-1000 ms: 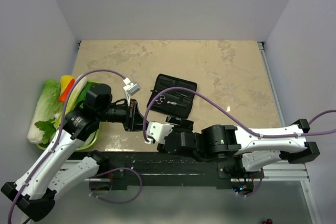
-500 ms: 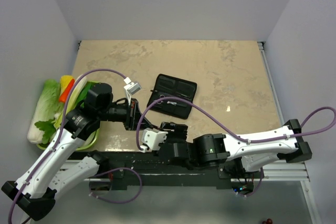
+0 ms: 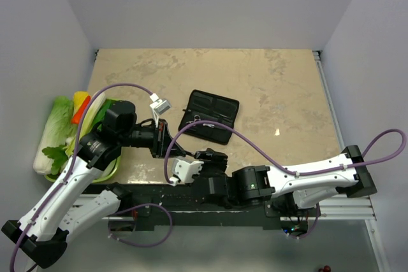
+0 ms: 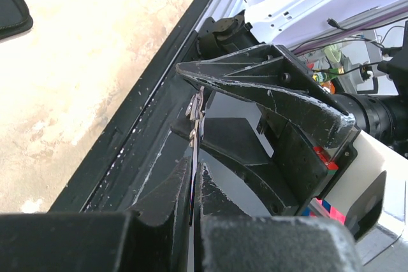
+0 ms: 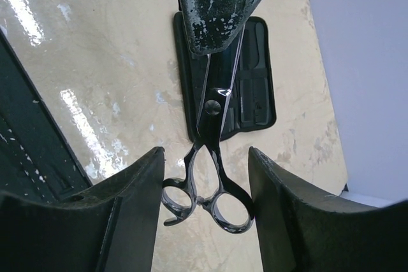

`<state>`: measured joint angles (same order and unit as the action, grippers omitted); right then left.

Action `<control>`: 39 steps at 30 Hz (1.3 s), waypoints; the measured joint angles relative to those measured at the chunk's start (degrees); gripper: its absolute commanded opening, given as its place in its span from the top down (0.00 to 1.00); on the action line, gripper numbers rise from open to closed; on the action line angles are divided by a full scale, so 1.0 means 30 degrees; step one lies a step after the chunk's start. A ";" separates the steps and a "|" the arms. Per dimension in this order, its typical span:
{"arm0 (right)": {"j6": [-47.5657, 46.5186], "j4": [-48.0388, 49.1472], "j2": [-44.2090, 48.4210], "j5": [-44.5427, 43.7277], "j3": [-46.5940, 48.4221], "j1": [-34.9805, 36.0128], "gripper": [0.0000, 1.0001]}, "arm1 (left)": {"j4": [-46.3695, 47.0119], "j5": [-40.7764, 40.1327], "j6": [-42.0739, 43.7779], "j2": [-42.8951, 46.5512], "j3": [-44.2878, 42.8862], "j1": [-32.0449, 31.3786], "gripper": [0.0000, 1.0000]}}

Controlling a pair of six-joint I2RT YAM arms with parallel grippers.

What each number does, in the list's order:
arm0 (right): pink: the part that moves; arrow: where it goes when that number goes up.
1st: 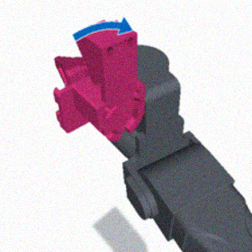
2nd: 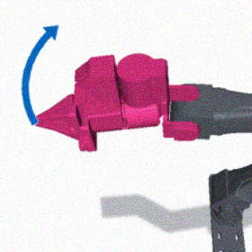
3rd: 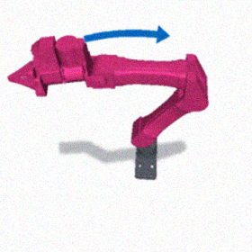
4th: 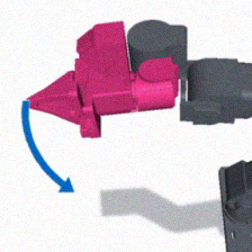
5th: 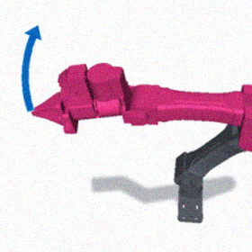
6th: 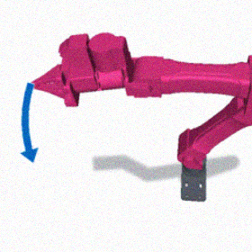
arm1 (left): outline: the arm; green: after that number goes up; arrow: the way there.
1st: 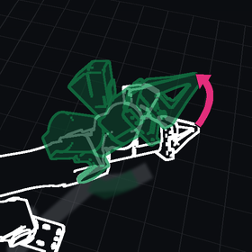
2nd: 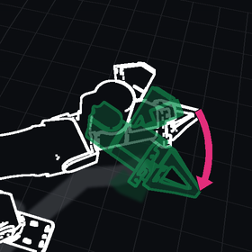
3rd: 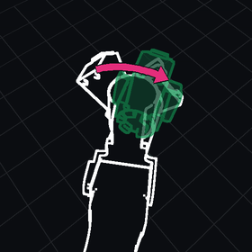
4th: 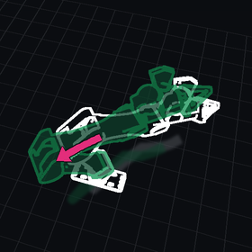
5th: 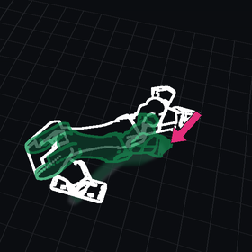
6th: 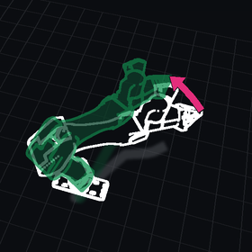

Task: Sort the hair-cutting tools
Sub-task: Pick up the scissors from the center of the board.

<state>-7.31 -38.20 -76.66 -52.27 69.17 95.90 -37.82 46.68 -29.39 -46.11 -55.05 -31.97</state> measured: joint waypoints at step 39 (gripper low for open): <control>0.0568 -0.0561 -0.0911 -0.1260 0.1814 0.1158 0.53 | -0.0015 0.0015 0.0000 0.0000 0.0000 0.0000 1.00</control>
<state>-5.61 -39.88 -79.40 -56.05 74.61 99.37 -37.87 46.72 -29.39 -46.11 -55.05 -31.97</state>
